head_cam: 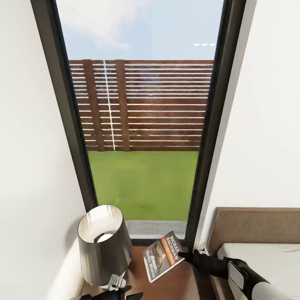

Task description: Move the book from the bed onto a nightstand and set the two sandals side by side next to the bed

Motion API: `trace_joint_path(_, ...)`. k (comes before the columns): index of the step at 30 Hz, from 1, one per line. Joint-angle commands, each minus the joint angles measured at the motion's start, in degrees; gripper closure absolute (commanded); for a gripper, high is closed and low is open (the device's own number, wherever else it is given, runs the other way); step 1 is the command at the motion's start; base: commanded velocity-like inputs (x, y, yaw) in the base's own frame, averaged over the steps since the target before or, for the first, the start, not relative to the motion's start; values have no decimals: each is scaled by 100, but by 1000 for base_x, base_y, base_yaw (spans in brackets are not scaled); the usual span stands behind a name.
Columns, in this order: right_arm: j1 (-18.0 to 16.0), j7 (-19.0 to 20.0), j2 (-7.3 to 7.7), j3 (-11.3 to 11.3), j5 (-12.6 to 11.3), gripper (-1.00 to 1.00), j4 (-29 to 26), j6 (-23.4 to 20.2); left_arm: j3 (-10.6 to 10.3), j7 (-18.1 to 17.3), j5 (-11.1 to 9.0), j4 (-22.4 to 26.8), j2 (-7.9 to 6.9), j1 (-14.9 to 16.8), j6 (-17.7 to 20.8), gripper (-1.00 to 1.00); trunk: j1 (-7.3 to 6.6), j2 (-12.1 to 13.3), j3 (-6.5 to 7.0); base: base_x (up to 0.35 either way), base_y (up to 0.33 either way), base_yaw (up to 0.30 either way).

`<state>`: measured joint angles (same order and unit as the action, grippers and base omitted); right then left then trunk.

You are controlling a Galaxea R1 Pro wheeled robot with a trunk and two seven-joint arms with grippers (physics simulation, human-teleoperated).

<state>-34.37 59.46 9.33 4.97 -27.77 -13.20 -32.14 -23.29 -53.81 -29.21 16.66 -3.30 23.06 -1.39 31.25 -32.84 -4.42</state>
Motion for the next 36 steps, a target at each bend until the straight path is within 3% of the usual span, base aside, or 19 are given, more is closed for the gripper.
trace_joint_path(1, -8, -16, -21, 39, -52, 100, -32, -25, -42, -5, -44, 1, -9, 5, -11, -100, 2, -10, -11, 0, 0, 0)
trace_joint_path(5, -15, -64, -98, 21, -125, 100, -407, -257, -55, 8, -49, 0, -16, 5, -3, -100, 2, -10, -11, 0, 0, 0)
trace_joint_path(12, -16, -58, -101, 13, -864, 100, -556, -552, -61, 42, -57, -10, -9, 5, -9, -100, 2, -10, -11, 0, 0, 0)
trace_joint_path(14, -16, -56, -100, 13, -919, 100, -559, -558, -63, 44, -58, -9, -7, 5, -9, -100, 2, -10, -11, 0, 0, 0)
trace_joint_path(19, -11, -35, -91, 12, -969, 100, -561, -564, -62, 46, -59, -8, -5, 5, -10, -100, 2, -10, -11, 0, 0, 0)
trace_joint_path(36, -12, -57, -107, 5, -975, 100, -544, -559, -69, 58, -50, -5, 12, 5, -9, -100, 376, -692, -316, 0, 0, 0)
